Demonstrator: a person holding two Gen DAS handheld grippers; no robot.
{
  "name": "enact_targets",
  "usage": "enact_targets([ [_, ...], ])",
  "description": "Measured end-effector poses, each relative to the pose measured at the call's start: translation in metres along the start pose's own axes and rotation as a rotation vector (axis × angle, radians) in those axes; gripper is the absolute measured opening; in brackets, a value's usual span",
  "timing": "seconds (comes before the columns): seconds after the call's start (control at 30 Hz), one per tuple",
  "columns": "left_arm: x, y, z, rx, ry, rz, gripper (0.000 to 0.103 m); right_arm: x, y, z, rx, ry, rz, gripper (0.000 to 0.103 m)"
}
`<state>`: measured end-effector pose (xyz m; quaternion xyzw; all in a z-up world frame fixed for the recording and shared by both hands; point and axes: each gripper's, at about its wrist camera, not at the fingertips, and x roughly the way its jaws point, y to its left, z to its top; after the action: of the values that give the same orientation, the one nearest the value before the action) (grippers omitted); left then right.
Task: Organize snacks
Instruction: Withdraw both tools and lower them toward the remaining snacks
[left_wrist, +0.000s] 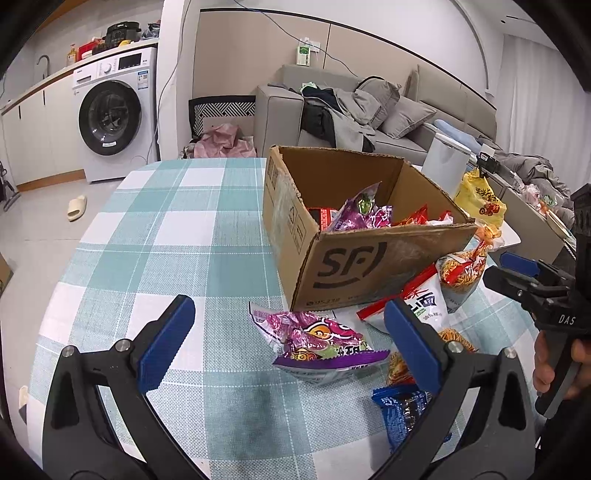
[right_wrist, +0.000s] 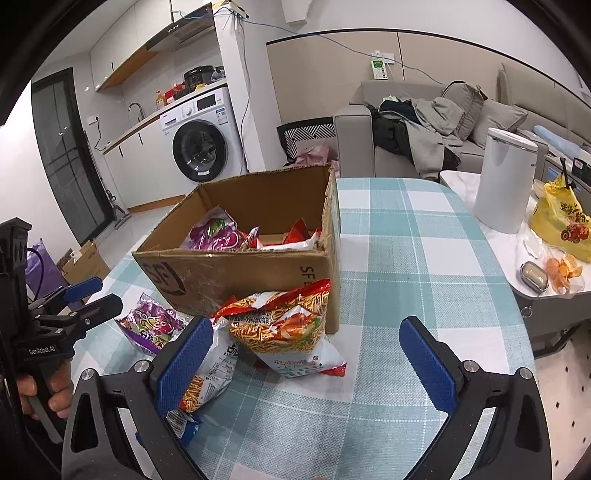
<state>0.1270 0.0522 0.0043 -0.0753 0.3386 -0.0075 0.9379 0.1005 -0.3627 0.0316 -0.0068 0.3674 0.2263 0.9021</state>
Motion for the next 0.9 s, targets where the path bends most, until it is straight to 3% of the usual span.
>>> enact_targets([
  [0.9, 0.052, 0.003, -0.019, -0.025, 0.131, -0.017, 0.102, 0.053, -0.008, -0.019, 0.068, 0.134, -0.047, 0.103],
])
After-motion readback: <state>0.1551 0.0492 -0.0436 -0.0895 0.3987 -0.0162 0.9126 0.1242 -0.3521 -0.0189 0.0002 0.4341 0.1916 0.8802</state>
